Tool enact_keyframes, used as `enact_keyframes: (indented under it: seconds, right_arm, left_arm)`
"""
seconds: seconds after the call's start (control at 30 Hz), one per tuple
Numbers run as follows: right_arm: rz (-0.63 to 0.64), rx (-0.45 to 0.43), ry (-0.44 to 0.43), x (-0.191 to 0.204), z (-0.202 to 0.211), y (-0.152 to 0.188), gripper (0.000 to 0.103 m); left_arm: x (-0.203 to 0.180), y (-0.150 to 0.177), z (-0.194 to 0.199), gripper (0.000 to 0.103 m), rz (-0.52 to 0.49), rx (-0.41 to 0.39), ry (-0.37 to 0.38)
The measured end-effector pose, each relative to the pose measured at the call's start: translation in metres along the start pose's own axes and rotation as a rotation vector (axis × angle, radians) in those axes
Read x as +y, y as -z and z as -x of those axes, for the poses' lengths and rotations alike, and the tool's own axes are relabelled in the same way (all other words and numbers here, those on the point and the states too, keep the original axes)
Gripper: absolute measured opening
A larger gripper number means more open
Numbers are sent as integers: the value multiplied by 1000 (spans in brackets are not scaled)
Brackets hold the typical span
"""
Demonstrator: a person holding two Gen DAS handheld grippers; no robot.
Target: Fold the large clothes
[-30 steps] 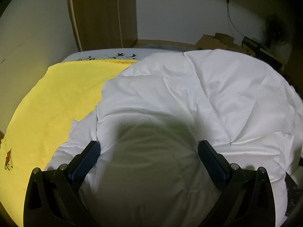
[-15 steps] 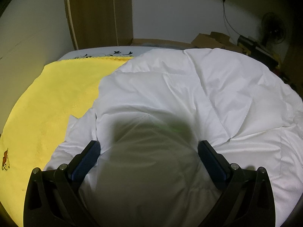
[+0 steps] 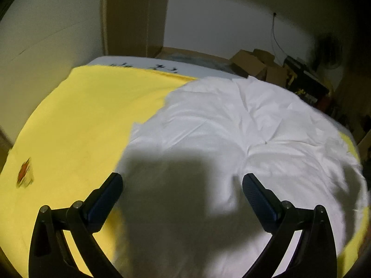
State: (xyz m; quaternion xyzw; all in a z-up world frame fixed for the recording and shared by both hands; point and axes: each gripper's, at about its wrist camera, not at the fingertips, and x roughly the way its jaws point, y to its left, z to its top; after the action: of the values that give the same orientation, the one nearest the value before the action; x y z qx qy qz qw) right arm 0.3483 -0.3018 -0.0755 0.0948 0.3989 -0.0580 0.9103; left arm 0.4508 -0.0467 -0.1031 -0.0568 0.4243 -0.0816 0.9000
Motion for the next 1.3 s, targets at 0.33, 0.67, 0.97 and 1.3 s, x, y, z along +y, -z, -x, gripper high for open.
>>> enact_keyframes:
  seconds: [0.33,0.67,0.97,1.3]
  right_arm:
    - [-199,171,-10,24,-139,-60,28]
    - [-86,170,24,54,-56,0,29]
    - [27,202,57,76,-36,56,27]
    - [-19,178,-23,67,7,103,30]
  left_arm:
    - [72,38,86,103,144,-32,75]
    - [75,54,66,103,162,34,99]
    - [57,54,69,103,176,43,199]
    - [93,60,56,103,326,95,209]
